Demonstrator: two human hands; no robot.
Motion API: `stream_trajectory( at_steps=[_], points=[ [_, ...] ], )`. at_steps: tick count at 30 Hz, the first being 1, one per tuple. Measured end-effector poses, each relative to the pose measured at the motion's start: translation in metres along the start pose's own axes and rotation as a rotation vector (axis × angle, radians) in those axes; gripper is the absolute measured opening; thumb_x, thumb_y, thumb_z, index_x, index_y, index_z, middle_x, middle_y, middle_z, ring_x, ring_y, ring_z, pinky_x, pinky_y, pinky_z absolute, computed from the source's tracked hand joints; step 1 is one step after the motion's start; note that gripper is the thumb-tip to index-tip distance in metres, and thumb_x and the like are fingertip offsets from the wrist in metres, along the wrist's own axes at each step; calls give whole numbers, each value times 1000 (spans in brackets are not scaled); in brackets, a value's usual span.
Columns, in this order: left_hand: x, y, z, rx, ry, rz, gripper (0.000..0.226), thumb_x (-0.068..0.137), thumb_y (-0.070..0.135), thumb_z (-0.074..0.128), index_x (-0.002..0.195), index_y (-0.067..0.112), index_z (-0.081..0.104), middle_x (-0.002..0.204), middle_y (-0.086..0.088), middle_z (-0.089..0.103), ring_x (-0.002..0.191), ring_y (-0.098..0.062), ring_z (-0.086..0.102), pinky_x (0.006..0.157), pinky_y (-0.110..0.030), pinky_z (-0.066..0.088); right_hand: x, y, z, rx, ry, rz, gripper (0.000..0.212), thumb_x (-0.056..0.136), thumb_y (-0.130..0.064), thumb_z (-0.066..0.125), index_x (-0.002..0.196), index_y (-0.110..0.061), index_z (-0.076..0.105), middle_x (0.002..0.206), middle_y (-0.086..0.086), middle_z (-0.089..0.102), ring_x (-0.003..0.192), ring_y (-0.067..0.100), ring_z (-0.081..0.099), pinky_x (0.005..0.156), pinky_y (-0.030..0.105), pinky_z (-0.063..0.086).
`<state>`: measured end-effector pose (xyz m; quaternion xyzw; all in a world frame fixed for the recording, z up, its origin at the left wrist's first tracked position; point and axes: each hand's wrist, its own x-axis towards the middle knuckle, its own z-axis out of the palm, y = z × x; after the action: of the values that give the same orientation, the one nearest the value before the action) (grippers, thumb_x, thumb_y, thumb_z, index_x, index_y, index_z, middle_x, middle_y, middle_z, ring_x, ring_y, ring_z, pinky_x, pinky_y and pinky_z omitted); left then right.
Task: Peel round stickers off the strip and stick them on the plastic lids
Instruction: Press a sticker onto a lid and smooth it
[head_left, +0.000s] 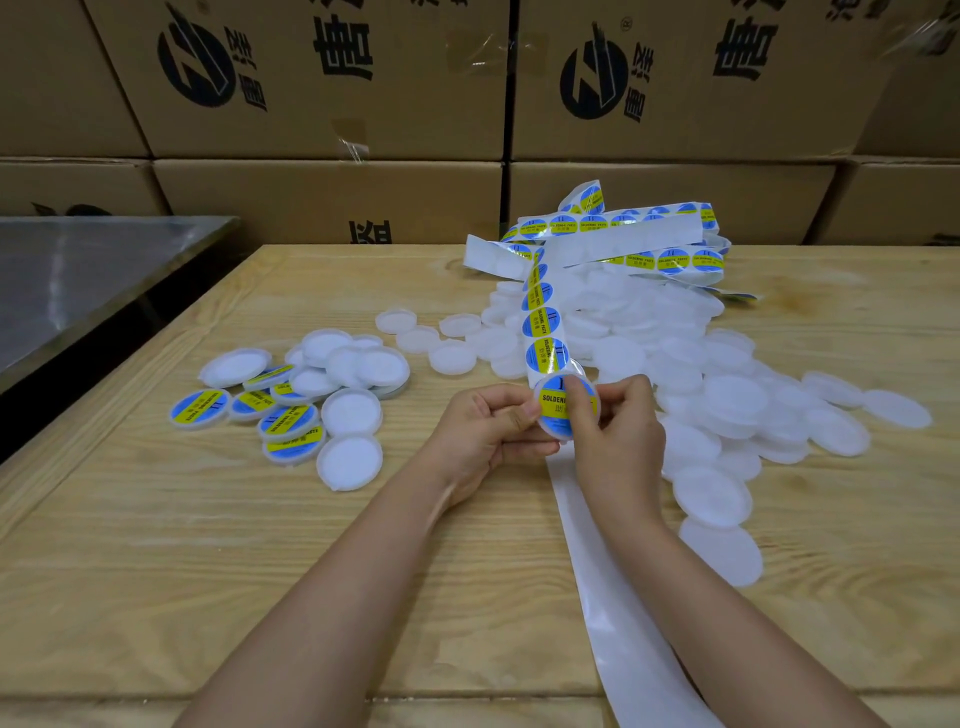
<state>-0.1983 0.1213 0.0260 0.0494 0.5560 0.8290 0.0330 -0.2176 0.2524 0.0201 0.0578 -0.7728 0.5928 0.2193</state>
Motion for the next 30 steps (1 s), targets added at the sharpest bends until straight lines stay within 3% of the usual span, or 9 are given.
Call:
stream_trajectory(
  at_steps=[7, 11, 15, 18, 22, 26, 30],
  points=[
    [0, -1, 1, -50, -10, 6, 20, 82, 15, 55, 73, 13, 73, 78, -6, 73, 73, -15, 71, 62, -23, 56, -8, -9, 5, 53, -54, 12, 40, 75, -39, 74, 83, -31, 36, 76, -13, 58, 70, -8, 57, 56, 8, 41],
    [1, 1, 0, -76, -9, 11, 18, 78, 19, 57, 73, 15, 74, 81, -6, 73, 76, -15, 71, 63, -22, 56, -7, -11, 5, 112, -54, -20, 38, 77, -33, 75, 87, -28, 39, 77, -10, 60, 69, -5, 58, 57, 8, 41],
    [6, 8, -7, -118, 87, 38, 18, 89, 12, 51, 95, 3, 65, 84, -6, 73, 74, -15, 71, 64, -25, 57, -6, -8, 6, 124, -49, -30, 31, 89, -31, 61, 111, -21, 40, 85, -7, 56, 63, 0, 52, 60, 11, 39],
    [8, 16, -15, -86, 245, 109, 18, 94, 8, 48, 91, 4, 65, 79, -5, 73, 72, -17, 70, 65, -28, 58, -1, -3, 3, 38, -103, -16, 25, 95, -33, 47, 115, -18, 44, 89, -9, 56, 72, -1, 55, 63, 8, 38],
    [8, 25, -31, 247, 672, 365, 11, 93, 8, 56, 94, 3, 65, 77, -5, 68, 73, -19, 65, 68, -29, 57, 1, 5, 0, -220, -218, -104, 13, 94, -21, 47, 95, -15, 58, 90, -3, 62, 83, 17, 54, 70, 27, 41],
    [-3, 37, -55, 839, 962, 636, 15, 93, 14, 56, 95, 7, 69, 88, -7, 69, 76, -10, 58, 69, -11, 44, 1, 7, -1, -418, -291, -166, 18, 91, -15, 51, 104, -13, 63, 103, 0, 62, 98, 20, 50, 79, 30, 37],
    [-15, 47, -83, 1164, 1153, 652, 20, 93, 13, 53, 98, 2, 70, 94, -13, 69, 87, -29, 62, 77, -31, 42, 2, 7, -3, -539, -362, -178, 27, 91, -17, 52, 116, -12, 61, 115, 4, 58, 108, 24, 47, 89, 33, 36]
  ],
)
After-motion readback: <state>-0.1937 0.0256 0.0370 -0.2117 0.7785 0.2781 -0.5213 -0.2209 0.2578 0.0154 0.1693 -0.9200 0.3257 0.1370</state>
